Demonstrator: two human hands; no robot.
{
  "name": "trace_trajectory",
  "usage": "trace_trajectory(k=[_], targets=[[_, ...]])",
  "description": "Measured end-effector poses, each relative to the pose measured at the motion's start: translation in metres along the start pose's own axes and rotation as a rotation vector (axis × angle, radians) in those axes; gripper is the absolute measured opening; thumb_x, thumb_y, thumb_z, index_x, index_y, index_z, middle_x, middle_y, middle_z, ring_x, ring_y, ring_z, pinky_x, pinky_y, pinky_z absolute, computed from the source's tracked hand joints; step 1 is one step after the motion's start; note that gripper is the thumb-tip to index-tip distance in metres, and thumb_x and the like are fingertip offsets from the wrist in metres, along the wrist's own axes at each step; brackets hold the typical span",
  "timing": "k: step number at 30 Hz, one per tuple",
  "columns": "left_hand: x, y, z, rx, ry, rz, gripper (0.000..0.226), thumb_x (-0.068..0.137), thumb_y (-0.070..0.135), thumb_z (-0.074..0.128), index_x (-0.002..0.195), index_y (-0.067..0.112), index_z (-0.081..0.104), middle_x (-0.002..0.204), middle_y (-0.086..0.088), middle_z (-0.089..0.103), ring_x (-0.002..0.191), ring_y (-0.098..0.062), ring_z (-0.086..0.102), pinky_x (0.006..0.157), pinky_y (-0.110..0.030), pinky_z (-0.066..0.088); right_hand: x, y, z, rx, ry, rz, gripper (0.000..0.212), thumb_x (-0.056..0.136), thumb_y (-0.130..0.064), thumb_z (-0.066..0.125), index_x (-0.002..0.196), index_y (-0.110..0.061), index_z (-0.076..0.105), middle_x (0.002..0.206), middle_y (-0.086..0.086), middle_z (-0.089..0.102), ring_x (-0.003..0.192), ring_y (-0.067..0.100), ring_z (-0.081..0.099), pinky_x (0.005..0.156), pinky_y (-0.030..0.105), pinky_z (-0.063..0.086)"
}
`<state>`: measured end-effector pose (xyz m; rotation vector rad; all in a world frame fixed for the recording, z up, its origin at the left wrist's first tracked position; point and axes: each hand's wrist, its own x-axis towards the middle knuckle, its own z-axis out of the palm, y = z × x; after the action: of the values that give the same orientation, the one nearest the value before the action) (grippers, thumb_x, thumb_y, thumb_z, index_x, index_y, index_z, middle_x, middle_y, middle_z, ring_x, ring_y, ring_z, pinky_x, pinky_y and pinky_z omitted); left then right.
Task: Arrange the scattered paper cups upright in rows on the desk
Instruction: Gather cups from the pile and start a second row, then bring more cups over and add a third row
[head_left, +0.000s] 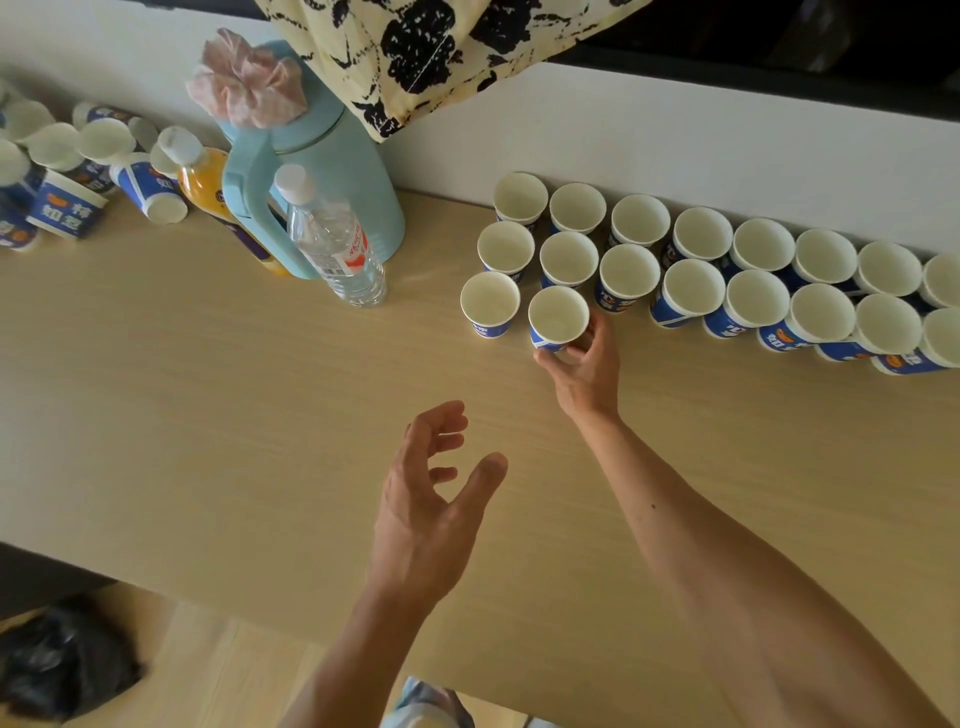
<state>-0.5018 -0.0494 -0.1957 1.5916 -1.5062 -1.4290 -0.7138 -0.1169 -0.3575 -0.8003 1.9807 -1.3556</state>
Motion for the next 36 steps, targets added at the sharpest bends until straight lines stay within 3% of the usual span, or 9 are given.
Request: trace_trajectory(k=[3,7,10,15,19,21,26,33,36], targets=[[-0.004,-0.001,-0.001,-0.014,0.010,-0.008,0.061,0.070,0.060,0.065,0.126,0.036,0.058,0.120,0.020,0.066,0.114,0.000,0.061,0.089,-0.028,0.053,-0.011,0.000,-0.006,-0.035,0.022,0.032,0.071,0.073,-0.005,0.085,0.133,-0.014,0.049,0.124,-0.006,0.058,0.107,0.004,0.058,0.093,0.035,0.054],[-0.010,0.005,-0.003,-0.040,0.043,-0.025,0.057,0.073,0.053,0.070,0.125,0.034,0.059,0.119,0.019,0.066,0.113,0.001,0.062,0.087,-0.025,0.051,-0.048,-0.005,-0.016,-0.004,0.102,0.067,0.065,0.079,-0.007,0.080,0.136,-0.011,0.049,0.126,0.005,0.058,0.115,0.015,0.057,0.089,0.033,0.053],[-0.015,0.012,-0.008,-0.047,0.073,-0.015,0.052,0.078,0.044,0.070,0.127,0.031,0.060,0.120,0.017,0.066,0.112,0.002,0.062,0.085,-0.021,0.050,-0.079,-0.019,-0.017,0.079,0.118,0.097,0.057,0.084,-0.003,0.075,0.134,-0.010,0.050,0.123,0.004,0.060,0.114,0.017,0.059,0.091,0.033,0.051],[-0.029,0.021,-0.022,-0.106,0.136,0.007,0.050,0.079,0.041,0.070,0.126,0.029,0.060,0.119,0.015,0.068,0.111,-0.001,0.063,0.084,-0.020,0.053,-0.115,-0.068,-0.008,0.213,0.029,0.135,0.045,0.087,-0.003,0.071,0.127,-0.013,0.054,0.119,0.005,0.064,0.108,0.018,0.066,0.088,0.028,0.052],[-0.043,0.026,-0.042,-0.148,0.155,0.044,0.046,0.080,0.038,0.069,0.125,0.029,0.061,0.118,0.013,0.069,0.110,-0.001,0.064,0.080,-0.013,0.050,-0.145,-0.126,0.001,0.288,-0.100,0.074,0.041,0.090,-0.006,0.071,0.127,-0.015,0.056,0.117,0.001,0.067,0.105,0.010,0.068,0.083,0.014,0.051],[-0.049,0.027,-0.054,-0.173,0.166,0.062,0.044,0.081,0.036,0.069,0.124,0.028,0.062,0.117,0.012,0.070,0.109,-0.002,0.065,0.080,-0.012,0.050,-0.160,-0.148,0.007,0.310,-0.181,0.050,0.040,0.090,-0.006,0.071,0.126,-0.017,0.057,0.117,-0.002,0.067,0.106,0.008,0.067,0.084,0.014,0.050],[-0.063,0.027,-0.111,-0.243,0.214,0.127,0.040,0.080,0.034,0.069,0.119,0.028,0.064,0.114,0.010,0.071,0.107,-0.004,0.066,0.081,-0.018,0.053,-0.201,-0.197,0.042,0.339,-0.235,0.006,0.037,0.089,-0.006,0.072,0.123,-0.017,0.061,0.115,-0.002,0.070,0.105,0.007,0.068,0.087,0.018,0.050],[-0.095,0.001,-0.239,-0.297,0.310,0.220,0.041,0.079,0.045,0.067,0.117,0.031,0.064,0.112,0.015,0.070,0.109,-0.004,0.065,0.084,-0.022,0.055,-0.277,-0.231,0.123,0.302,-0.256,-0.042,0.036,0.091,0.001,0.068,0.124,-0.011,0.059,0.118,0.009,0.068,0.108,0.016,0.066,0.078,0.010,0.051],[-0.106,-0.015,-0.286,-0.317,0.336,0.219,0.035,0.081,0.040,0.067,0.115,0.032,0.064,0.112,0.015,0.070,0.109,-0.004,0.064,0.083,-0.023,0.054,-0.306,-0.242,0.160,0.282,-0.274,-0.059,0.034,0.092,0.002,0.067,0.123,-0.010,0.059,0.118,0.012,0.068,0.109,0.021,0.066,0.077,0.008,0.050]])
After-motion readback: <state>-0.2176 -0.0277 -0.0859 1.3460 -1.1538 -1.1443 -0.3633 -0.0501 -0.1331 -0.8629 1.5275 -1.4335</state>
